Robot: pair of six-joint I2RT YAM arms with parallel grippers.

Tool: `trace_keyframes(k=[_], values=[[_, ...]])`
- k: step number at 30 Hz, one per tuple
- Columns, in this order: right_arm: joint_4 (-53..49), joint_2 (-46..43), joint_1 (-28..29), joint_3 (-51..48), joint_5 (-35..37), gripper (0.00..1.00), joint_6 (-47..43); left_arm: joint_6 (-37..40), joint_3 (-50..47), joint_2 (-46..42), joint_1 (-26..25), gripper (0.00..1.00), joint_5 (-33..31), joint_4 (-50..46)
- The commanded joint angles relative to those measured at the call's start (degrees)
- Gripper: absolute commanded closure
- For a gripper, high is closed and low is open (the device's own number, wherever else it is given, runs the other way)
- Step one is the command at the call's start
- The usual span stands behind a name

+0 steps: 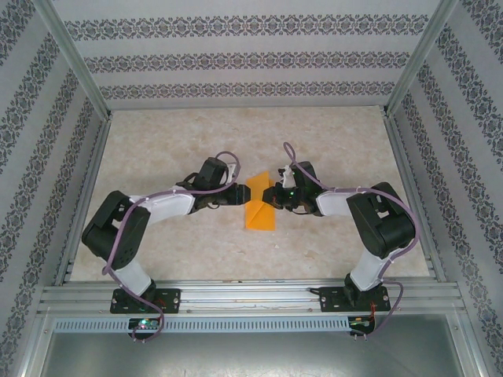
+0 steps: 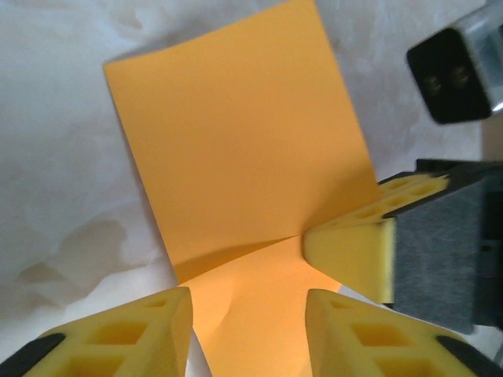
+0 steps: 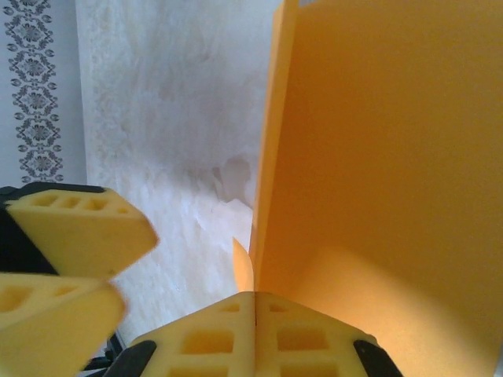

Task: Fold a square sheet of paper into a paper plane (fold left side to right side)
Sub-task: Turn over the paper at the center of the table.

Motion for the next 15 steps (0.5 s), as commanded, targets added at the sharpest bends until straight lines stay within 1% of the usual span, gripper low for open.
trace_keyframes(k=[1, 5, 7, 8, 10, 12, 14, 15], values=[[1.08, -3.49, -0.6, 1.64, 0.19, 1.0, -1.18, 0.15, -0.78, -6.97, 1.91, 0.46, -4.02, -0.85], [1.23, -9.11, -2.48, 2.16, -0.58, 1.0, -2.91, -0.8, -2.56, -14.62, 3.87, 0.32, -4.82, -0.34], [2.17, -12.7, -3.96, 2.22, -1.53, 1.0, -3.44, -2.47, -4.15, -18.89, 5.11, 0.23, -3.98, 1.84], [2.94, -14.23, -4.58, 2.13, -1.96, 1.0, -3.33, -3.6, -4.95, -20.67, 5.88, 0.19, -2.57, 3.89], [6.27, -17.69, -6.37, 1.8, -3.43, 1.0, -1.47, -7.07, -7.45, -24.14, 7.47, 0.09, 2.16, 11.79], [13.75, -19.8, -8.2, 1.13, -6.2, 1.0, 3.07, -11.91, -9.47, -26.13, 8.83, 0.03, 5.95, 19.92], [21.77, -21.16, -9.49, 1.38, -8.23, 1.0, 8.03, -16.95, -9.93, -26.31, 9.85, 0.03, 10.41, 26.88], [23.33, -21.5, -9.64, 1.93, -8.78, 1.0, 9.42, -18.58, -9.59, -25.81, 9.96, 0.03, 12.28, 28.92]])
